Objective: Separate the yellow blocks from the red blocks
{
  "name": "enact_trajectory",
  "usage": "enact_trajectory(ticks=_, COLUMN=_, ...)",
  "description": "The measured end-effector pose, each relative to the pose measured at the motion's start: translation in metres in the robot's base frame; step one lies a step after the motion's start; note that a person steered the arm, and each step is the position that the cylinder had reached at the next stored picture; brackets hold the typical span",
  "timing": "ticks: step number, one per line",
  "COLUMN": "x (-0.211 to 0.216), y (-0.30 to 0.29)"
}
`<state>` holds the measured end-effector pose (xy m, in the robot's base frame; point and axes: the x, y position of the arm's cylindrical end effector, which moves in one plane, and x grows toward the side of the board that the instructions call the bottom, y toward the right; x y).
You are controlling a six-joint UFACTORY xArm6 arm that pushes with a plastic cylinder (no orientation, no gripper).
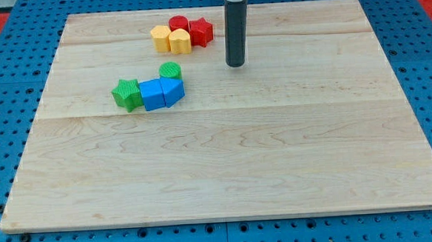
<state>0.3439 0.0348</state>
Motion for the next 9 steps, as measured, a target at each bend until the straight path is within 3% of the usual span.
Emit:
enact_trajectory(ticks=2, x=0.0, y=-0.012)
enact_trajectory(ticks=5, x=0.0, y=-0.133)
enact_trajectory(ticks=9, x=-0.018, y=-0.143)
